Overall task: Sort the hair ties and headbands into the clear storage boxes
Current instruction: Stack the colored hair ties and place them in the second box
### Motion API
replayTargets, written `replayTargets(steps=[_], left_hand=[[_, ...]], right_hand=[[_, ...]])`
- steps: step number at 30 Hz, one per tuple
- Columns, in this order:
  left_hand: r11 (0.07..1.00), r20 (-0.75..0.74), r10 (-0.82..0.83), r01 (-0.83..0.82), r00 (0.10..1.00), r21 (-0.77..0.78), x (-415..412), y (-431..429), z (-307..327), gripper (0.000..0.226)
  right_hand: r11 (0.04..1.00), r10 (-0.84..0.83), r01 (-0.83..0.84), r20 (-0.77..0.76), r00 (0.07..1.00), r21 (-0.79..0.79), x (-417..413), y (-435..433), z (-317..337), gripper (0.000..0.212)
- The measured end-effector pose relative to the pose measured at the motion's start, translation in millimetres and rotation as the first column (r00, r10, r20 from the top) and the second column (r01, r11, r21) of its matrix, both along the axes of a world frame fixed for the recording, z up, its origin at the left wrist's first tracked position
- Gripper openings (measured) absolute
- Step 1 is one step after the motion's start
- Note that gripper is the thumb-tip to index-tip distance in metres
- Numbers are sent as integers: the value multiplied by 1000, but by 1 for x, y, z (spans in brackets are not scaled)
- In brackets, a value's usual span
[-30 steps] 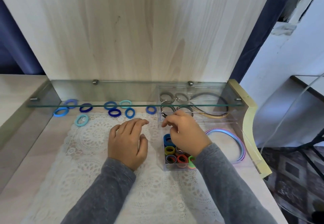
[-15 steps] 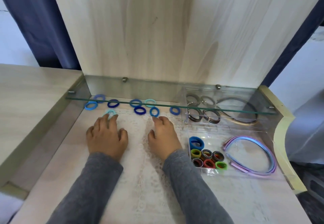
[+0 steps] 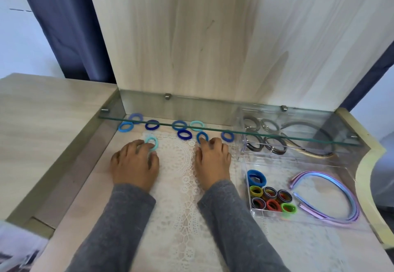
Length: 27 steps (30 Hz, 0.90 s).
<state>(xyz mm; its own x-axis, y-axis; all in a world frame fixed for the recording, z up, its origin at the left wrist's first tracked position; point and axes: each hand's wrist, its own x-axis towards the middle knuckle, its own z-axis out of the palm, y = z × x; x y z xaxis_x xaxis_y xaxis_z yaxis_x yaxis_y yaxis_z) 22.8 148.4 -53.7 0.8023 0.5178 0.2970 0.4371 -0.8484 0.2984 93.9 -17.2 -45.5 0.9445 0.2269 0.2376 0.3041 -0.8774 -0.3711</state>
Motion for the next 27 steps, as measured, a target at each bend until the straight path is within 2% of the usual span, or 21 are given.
replayTargets(steps=[6,9,12,15,17,21,24,27], left_hand=[[967,126,-252,245,960,64,1,3,-7,13],[896,114,-443,444,889,20,1,3,-5,15],[829,110,-546,555,830,-71,-1,-1,-3,16],[808,137,-550,566,824,-161,-3,-2,-3,19],[815,148,-524,545,839,-197,-3,-2,0,23],[873,162,-400,428,902,-231,-2,1,1,26],[910,91,-322,335,942,-243,0,0,1,32],[916,37,-314,313,949,-249,1,-1,0,37]], right_hand=[[994,-28,27,6,1000,108,1,-3,-2,30],[984,-31,26,28,999,174,1,-5,-4,25],[962,-28,16,41,999,272,3,-8,-7,20],[909,13,-60,116,993,411,4,-12,-10,14],[891,108,-179,188,976,418,5,-13,-11,14],[878,327,-398,275,904,265,0,-13,-10,13],[885,395,-447,296,870,133,-3,-12,-8,17],[886,420,-459,292,859,74,-3,-12,-8,20]])
